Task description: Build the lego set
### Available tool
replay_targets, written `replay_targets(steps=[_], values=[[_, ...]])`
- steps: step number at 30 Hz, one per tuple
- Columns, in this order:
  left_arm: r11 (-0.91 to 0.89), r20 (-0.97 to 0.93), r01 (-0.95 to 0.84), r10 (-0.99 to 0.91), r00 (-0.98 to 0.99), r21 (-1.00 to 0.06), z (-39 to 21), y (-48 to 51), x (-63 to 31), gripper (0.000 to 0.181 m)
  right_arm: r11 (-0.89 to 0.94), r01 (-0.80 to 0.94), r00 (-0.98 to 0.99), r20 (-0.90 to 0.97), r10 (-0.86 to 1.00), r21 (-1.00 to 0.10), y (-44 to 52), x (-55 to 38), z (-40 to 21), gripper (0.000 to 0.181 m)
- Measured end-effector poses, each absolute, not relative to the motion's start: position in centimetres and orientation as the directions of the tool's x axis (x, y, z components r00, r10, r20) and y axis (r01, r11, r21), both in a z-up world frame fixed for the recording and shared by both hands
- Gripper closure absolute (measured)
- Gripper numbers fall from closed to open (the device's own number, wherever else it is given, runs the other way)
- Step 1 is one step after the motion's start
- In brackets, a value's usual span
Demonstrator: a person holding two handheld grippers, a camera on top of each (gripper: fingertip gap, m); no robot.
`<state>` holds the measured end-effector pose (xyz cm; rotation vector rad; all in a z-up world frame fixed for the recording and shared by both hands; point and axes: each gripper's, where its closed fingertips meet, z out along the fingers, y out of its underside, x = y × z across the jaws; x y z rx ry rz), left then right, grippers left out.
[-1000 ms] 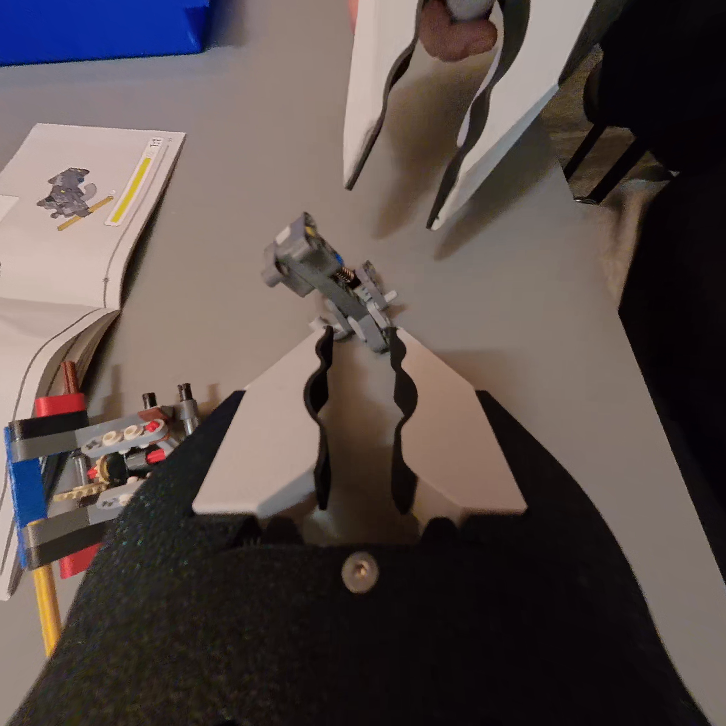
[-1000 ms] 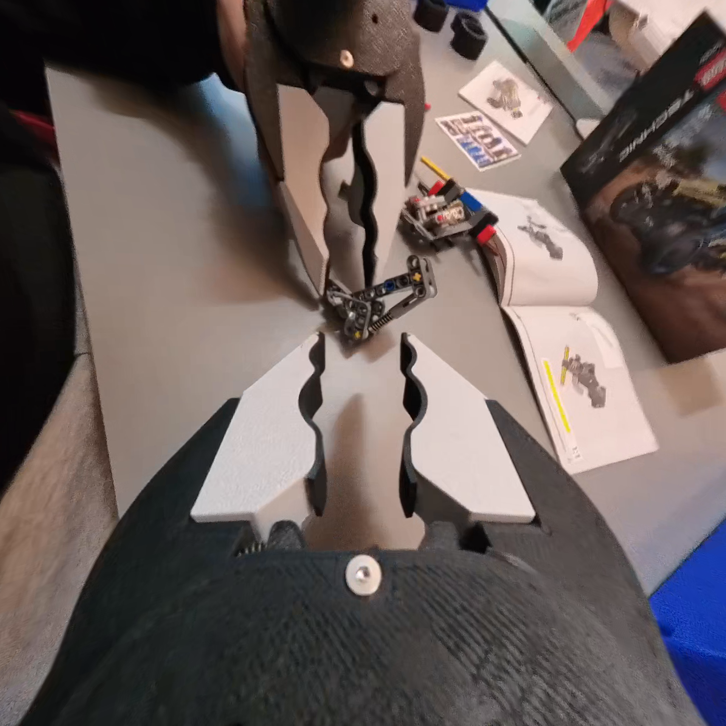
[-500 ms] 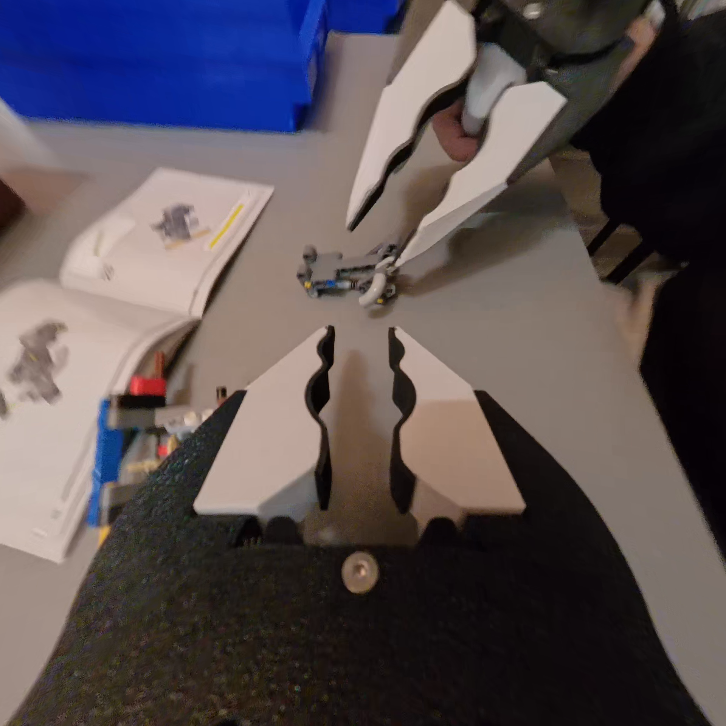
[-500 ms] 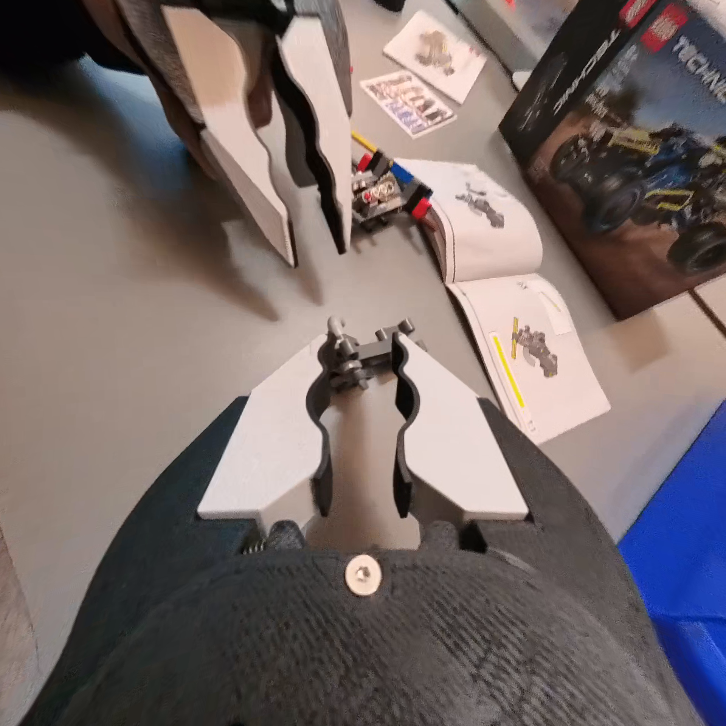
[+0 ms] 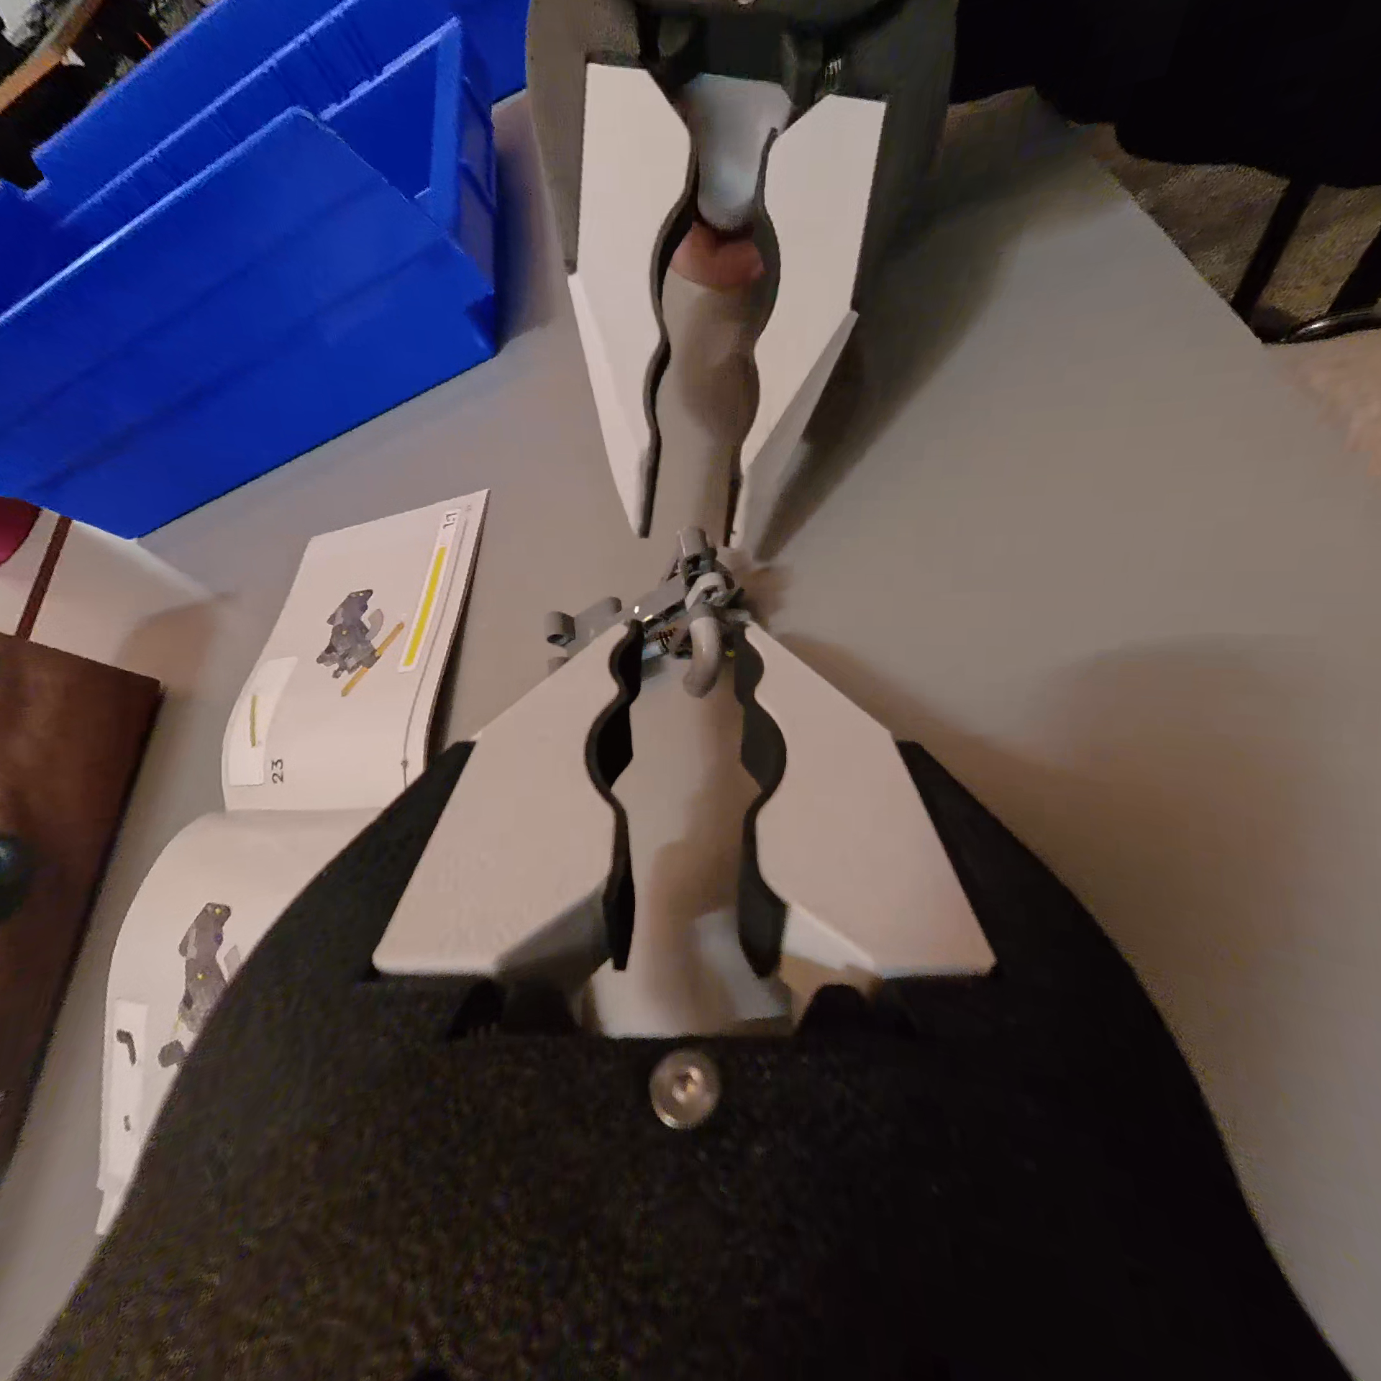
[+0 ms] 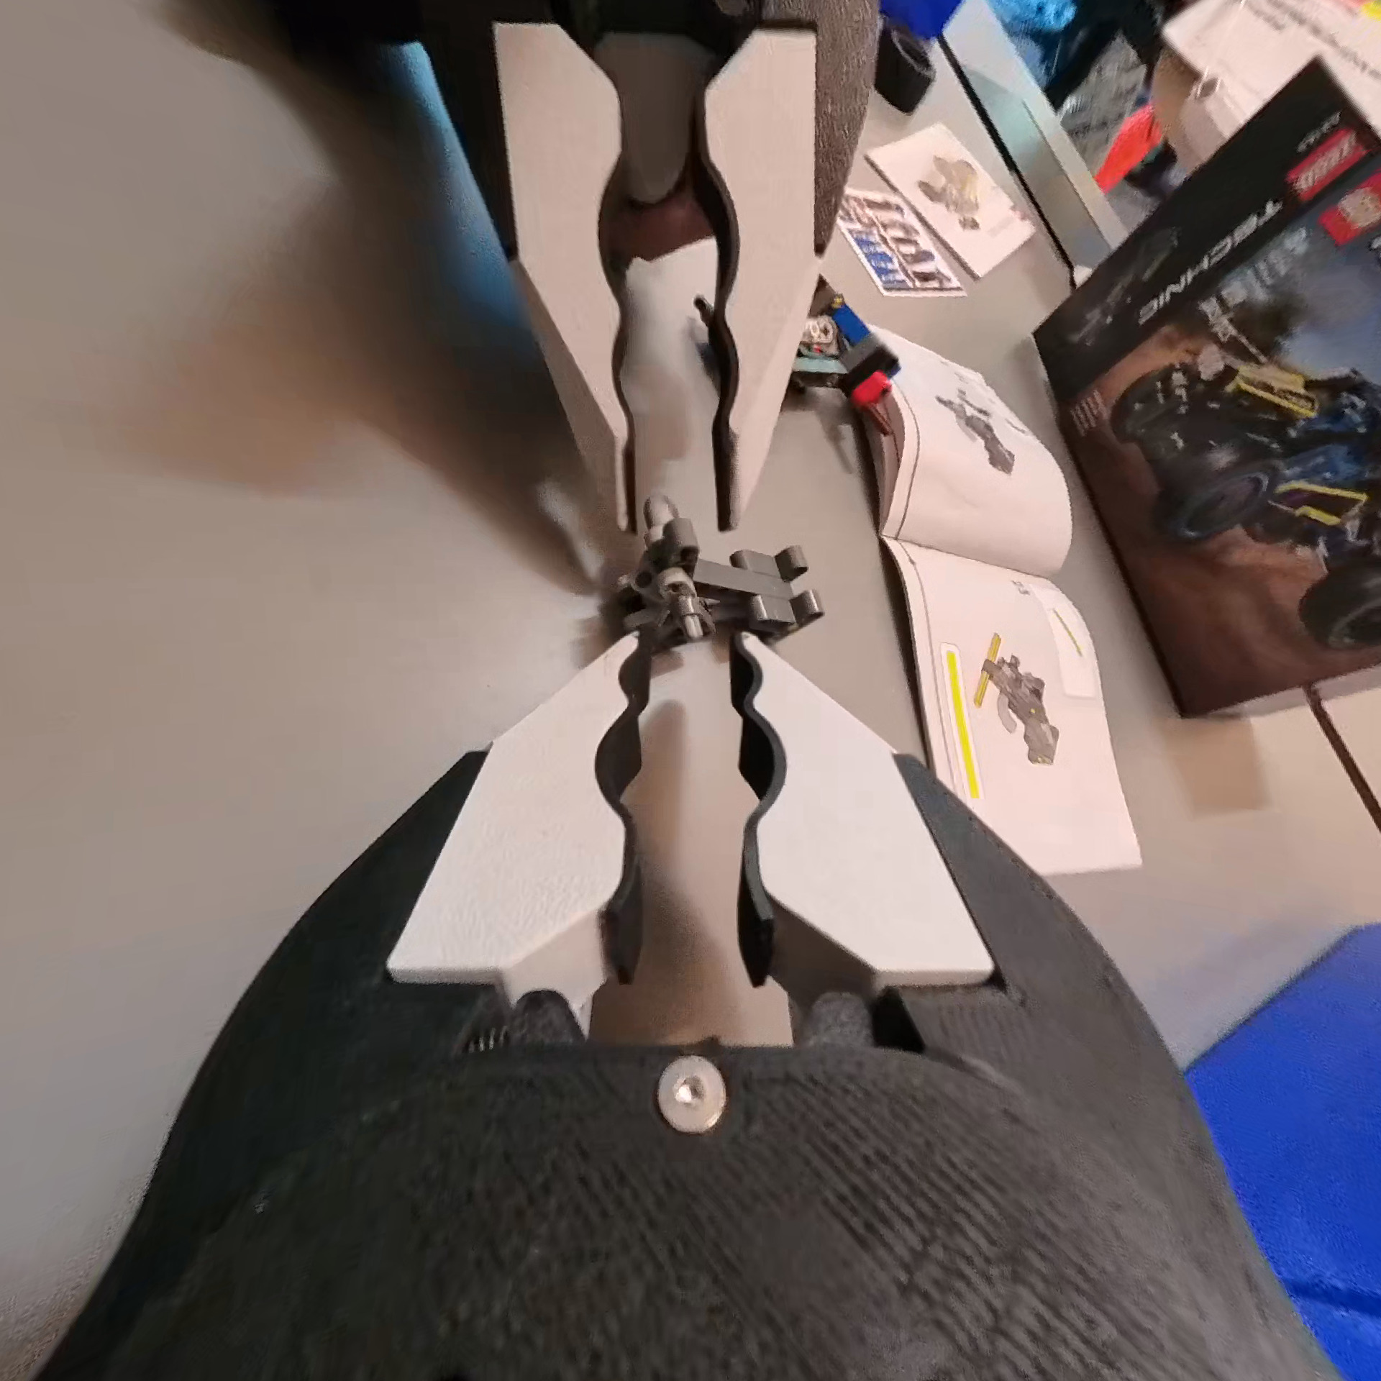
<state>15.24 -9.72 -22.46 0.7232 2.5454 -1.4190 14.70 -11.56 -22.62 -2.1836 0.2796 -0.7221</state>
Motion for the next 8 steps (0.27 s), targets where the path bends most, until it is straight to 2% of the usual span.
replay_targets(steps=[8], values=[[0.476, -0.384, 0.506, 0.334, -0.86, -0.719, -23.27, -9.97, 15.76, 0.171, -0.653, 0.135, 0.831, 0.445, -0.335, -0.745, -11.58, 14.87, -22.57, 0.173]])
